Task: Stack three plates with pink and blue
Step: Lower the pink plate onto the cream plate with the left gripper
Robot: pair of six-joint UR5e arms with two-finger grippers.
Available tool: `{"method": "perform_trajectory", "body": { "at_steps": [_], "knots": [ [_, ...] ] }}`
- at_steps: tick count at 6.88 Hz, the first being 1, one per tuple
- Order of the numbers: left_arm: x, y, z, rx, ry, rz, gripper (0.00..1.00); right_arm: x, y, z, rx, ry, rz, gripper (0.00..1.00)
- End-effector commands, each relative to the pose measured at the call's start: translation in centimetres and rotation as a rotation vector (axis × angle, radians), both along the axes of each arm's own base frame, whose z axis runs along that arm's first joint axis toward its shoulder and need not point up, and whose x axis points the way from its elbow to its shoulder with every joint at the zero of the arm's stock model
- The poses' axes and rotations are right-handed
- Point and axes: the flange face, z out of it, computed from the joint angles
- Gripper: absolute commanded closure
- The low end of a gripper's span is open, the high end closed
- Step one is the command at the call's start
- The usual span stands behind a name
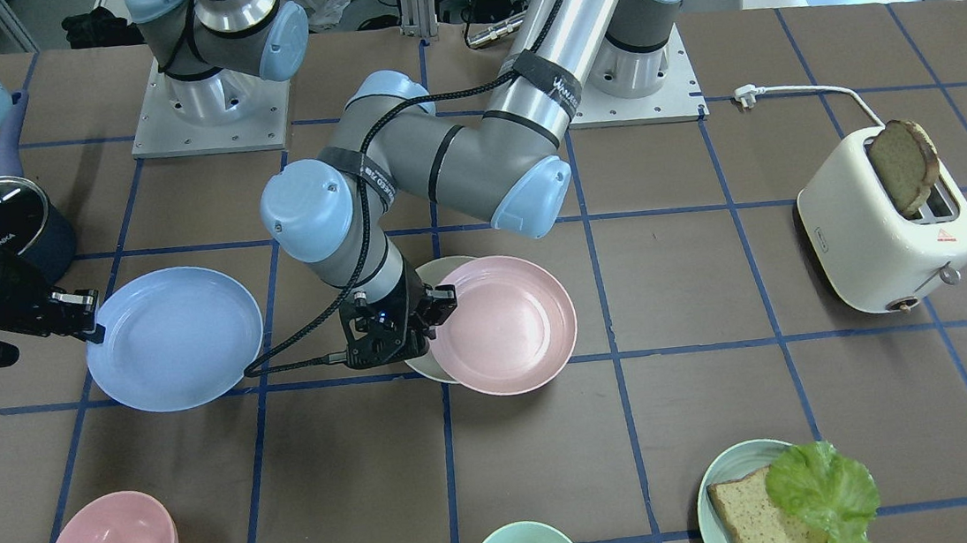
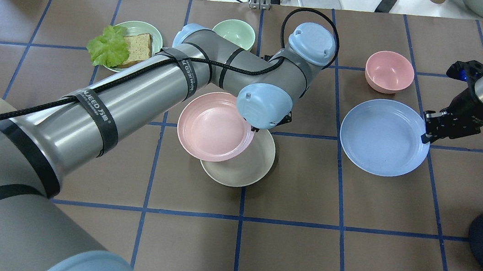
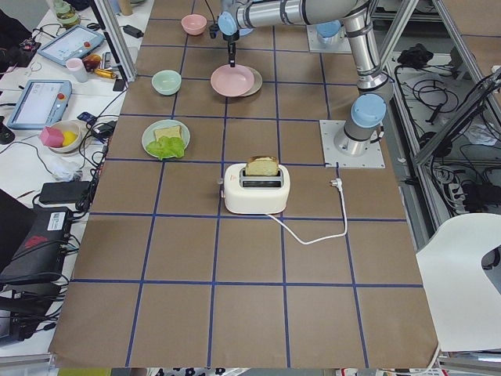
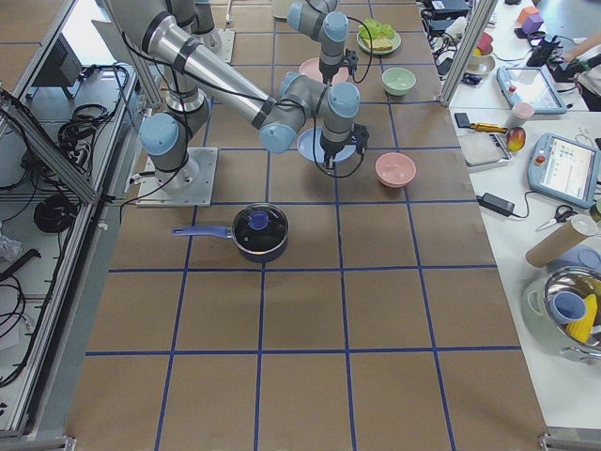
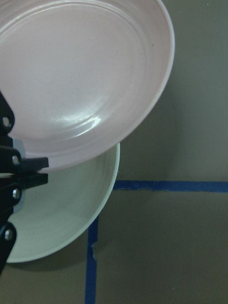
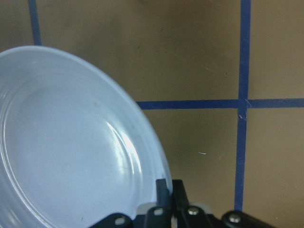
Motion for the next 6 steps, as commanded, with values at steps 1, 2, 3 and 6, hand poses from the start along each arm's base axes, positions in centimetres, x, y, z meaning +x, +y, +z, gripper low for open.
{"method": "perform_trajectory", "body": {
  "at_steps": [1,2,3,6],
  "knots": [
    [-1.8,-0.4,-0.4,0.004,0.014,0.113,1.00,0.0,0.0,0.0,0.000,0.004,0.000,1.00],
    [-2.1,-0.5,-0.6,0.002,0.016,0.149,1.00,0.0,0.0,-0.1,0.002,0.003,0.000,1.00],
    [-2.5,-0.5,-0.6,0.016,0.040,0.181,1.00,0.0,0.0,-0.2,0.005,0.002,0.000,1.00],
    [-2.8,-0.6,-0.5,0.051,0.030,0.262,1.00,0.1,0.0,-0.3,0.007,-0.001,0.000,1.00]
  ]
}}
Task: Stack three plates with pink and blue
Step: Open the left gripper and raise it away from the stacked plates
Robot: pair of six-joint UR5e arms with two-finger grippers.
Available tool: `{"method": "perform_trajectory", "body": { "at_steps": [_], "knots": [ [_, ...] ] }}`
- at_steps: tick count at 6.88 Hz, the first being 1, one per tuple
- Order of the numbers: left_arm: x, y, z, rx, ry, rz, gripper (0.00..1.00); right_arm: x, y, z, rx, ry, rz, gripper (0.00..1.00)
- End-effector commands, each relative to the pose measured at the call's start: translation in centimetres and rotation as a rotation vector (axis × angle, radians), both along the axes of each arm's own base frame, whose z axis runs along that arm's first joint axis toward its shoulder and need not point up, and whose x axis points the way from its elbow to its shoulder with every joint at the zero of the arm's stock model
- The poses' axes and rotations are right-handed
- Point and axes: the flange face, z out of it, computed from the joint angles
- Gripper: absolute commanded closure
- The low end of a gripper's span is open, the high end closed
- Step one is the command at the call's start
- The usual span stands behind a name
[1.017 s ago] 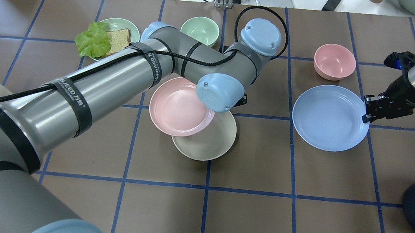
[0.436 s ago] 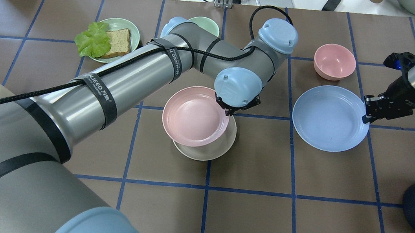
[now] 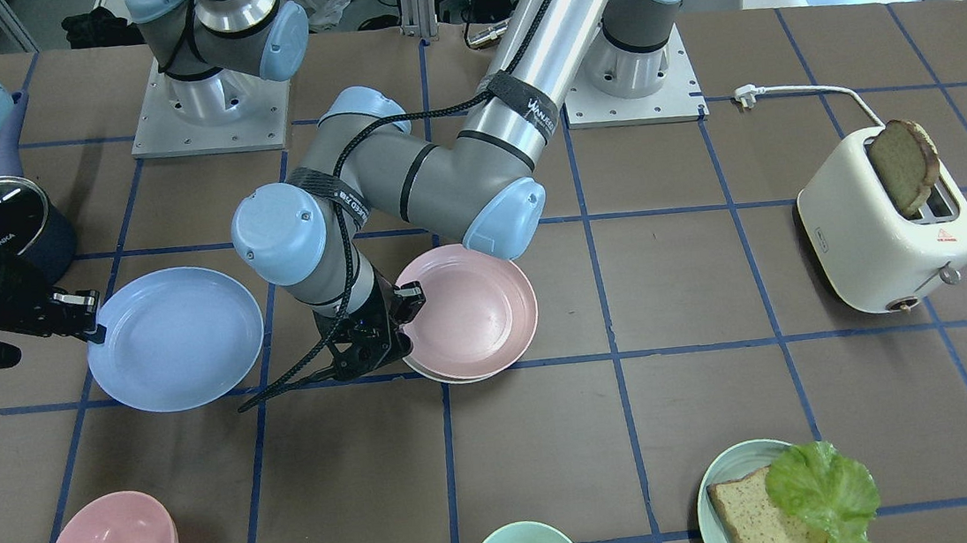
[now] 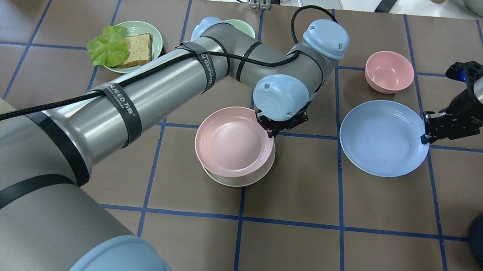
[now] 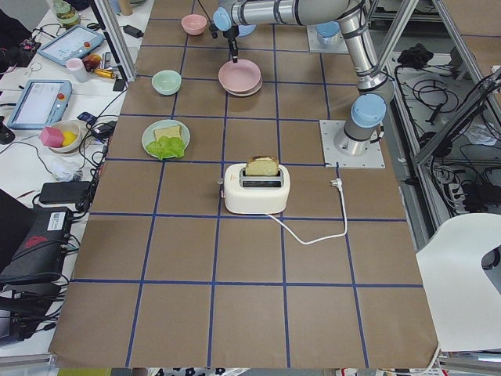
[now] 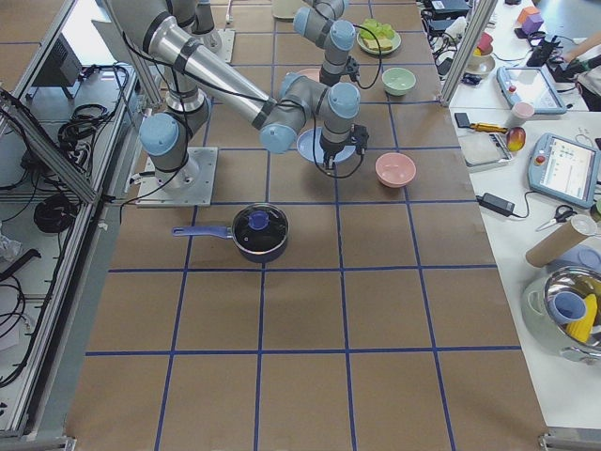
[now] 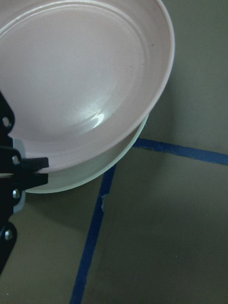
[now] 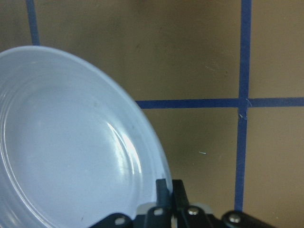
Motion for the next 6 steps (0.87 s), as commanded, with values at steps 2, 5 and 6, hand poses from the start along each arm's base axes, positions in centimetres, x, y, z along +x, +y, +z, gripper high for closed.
{"method": "perform_trajectory", "body": {
  "at_steps": [2,5,6],
  "knots": [
    [0.2,0.2,-0.3,0.049,-0.025,0.038,1.00,0.1,0.2,-0.1,0.012,-0.008,-0.029,1.00],
    [0.4,-0.6,-1.8,0.059,-0.035,0.044,1.00,0.5,0.2,0.1,0.015,-0.015,-0.052,1.00],
    [0.0,-1.2,-1.5,0.051,-0.022,0.046,1.00,0.6,0.3,0.0,0.017,-0.018,-0.052,1.00]
  ]
}}
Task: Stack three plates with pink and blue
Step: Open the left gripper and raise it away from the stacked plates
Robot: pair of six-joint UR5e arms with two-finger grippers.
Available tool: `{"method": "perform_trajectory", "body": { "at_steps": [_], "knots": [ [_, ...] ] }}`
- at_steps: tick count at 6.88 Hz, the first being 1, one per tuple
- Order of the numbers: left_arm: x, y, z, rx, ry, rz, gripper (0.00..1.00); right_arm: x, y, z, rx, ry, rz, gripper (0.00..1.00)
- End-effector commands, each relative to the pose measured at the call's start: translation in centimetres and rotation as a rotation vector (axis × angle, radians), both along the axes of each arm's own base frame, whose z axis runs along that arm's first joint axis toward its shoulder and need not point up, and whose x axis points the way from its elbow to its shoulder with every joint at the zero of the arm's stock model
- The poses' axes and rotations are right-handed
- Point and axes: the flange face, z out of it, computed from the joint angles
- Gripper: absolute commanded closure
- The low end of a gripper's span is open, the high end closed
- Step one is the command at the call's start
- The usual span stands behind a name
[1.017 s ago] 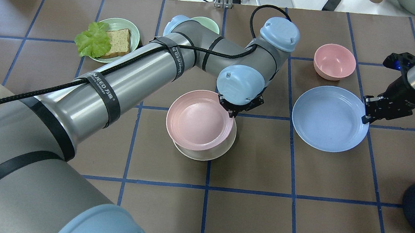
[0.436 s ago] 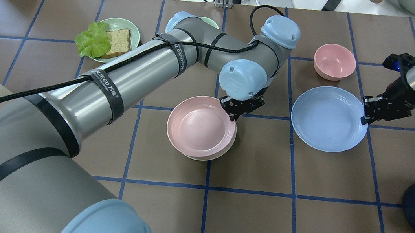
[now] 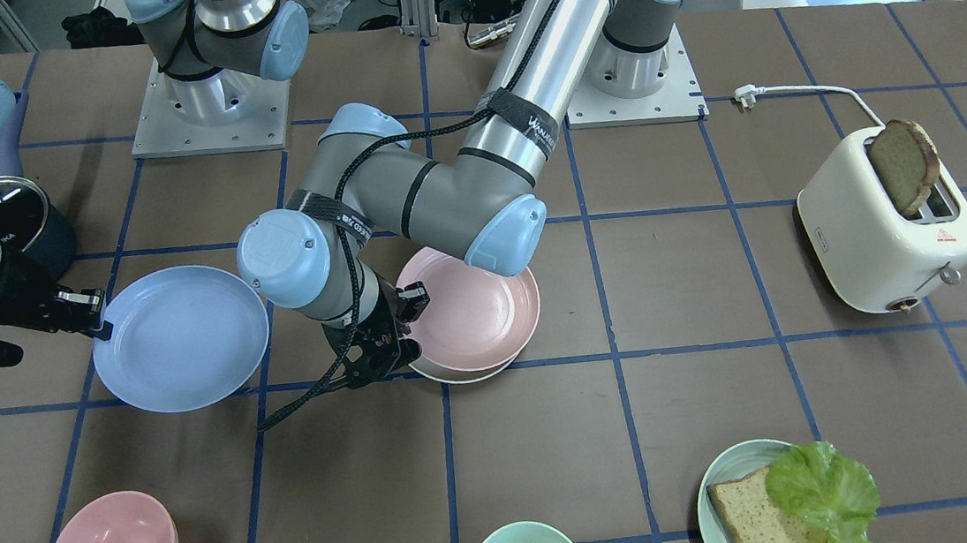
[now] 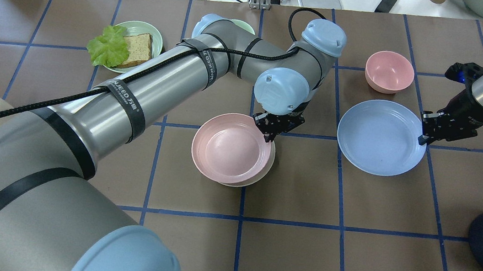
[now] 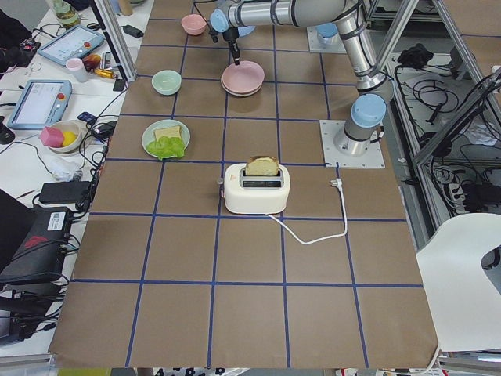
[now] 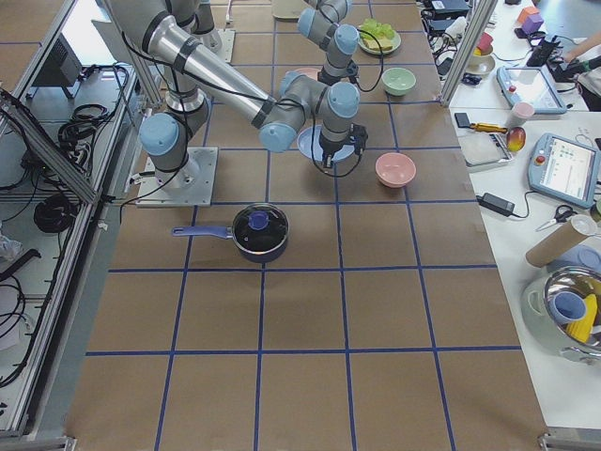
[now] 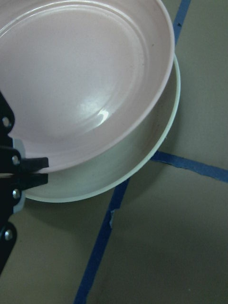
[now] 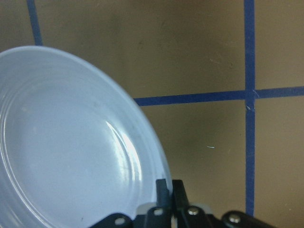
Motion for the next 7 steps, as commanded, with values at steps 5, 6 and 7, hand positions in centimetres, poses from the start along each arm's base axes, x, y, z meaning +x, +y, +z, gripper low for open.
{"method": "perform_trajectory", "body": {
  "at_steps": [5,6,7],
  "knots": [
    [-1.02,-1.10,-0.09,-0.004,-0.001,0.011,0.93,0.57,0.03,-0.04,0.001,-0.003,0.007,1.00],
    [-0.90,-0.90,-0.14,0.009,-0.009,0.011,0.91,0.58,0.04,-0.26,0.005,-0.004,0.007,1.00],
    [-0.66,-0.94,-0.14,0.015,-0.012,0.014,0.90,0.64,0.11,-0.17,0.005,0.001,0.003,1.00]
  ]
}}
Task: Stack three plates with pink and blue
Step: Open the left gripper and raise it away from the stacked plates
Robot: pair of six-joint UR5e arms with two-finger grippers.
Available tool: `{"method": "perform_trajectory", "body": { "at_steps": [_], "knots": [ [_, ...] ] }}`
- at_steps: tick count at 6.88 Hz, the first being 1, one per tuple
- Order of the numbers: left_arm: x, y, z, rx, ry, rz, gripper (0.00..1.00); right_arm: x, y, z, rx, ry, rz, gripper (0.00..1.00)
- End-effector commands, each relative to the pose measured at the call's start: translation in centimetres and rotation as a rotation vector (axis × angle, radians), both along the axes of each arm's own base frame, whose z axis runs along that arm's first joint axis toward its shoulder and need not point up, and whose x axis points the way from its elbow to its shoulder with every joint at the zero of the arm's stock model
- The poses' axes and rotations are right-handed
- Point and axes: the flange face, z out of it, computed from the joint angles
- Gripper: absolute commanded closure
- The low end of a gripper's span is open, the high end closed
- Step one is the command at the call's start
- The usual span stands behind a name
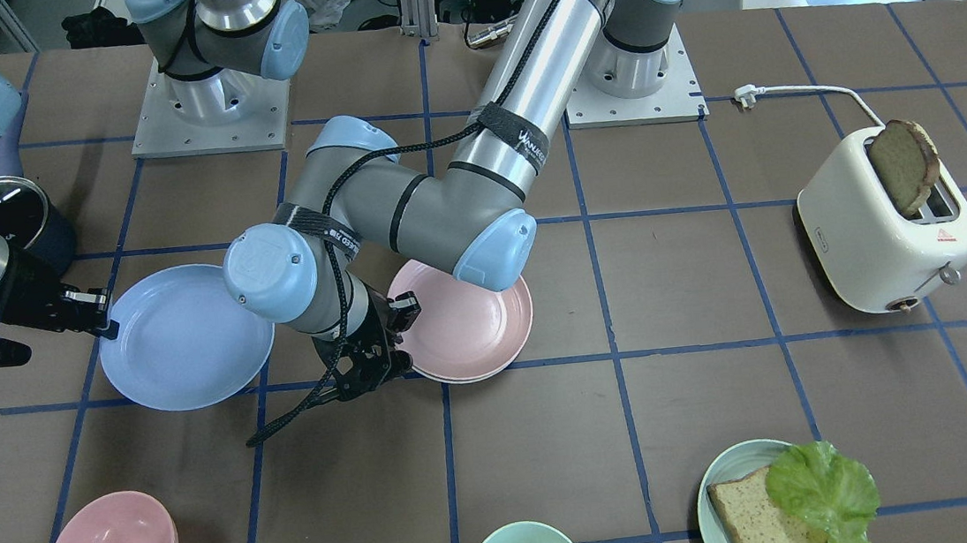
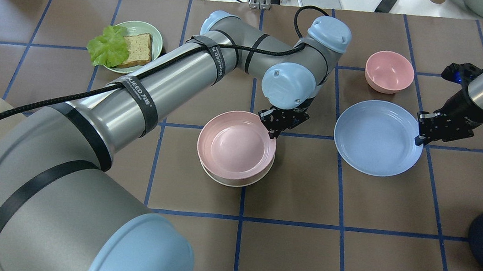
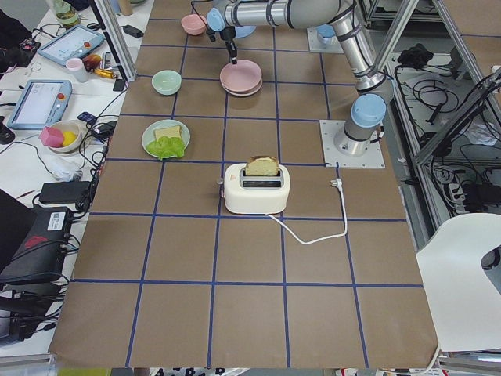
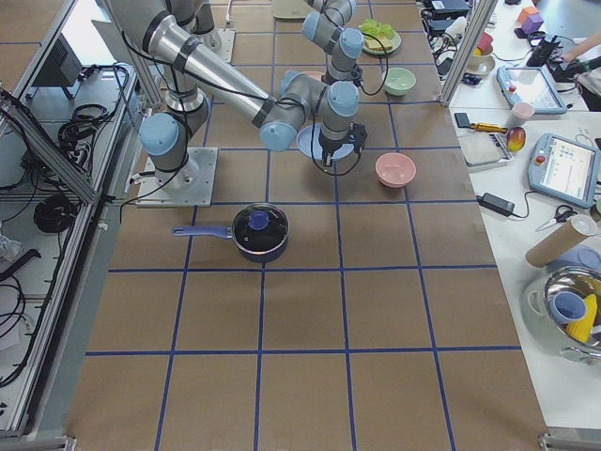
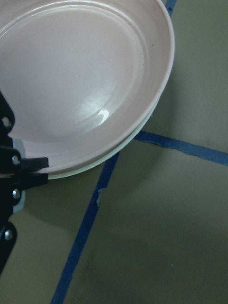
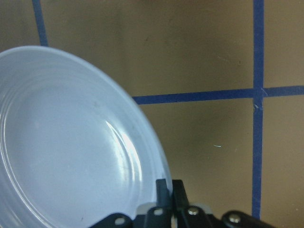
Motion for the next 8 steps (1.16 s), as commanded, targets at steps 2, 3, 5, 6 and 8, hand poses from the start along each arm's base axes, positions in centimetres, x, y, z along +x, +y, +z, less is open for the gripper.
{"method": "perform_trajectory", "body": {
  "at_steps": [2,3,5,6,8],
  "knots": [
    [0.3,0.1,-0.1,0.010,-0.006,0.002,0.86,0.4,0.0,0.0,0.003,0.008,0.004,1.00],
    [0.2,0.0,-0.1,0.011,-0.005,0.004,0.62,0.5,0.0,0.0,0.004,0.010,0.004,1.00],
    [0.0,0.1,1.3,0.005,0.030,0.034,0.00,0.5,0.0,0.0,0.007,0.011,-0.009,1.00],
    [0.2,0.2,2.6,0.008,0.056,0.031,0.00,0.5,0.0,0.0,0.006,0.009,-0.010,1.00],
    [1.2,0.0,5.5,-0.010,0.073,0.003,0.00,0.8,-0.1,-0.2,0.002,-0.005,-0.012,1.00]
  ]
}}
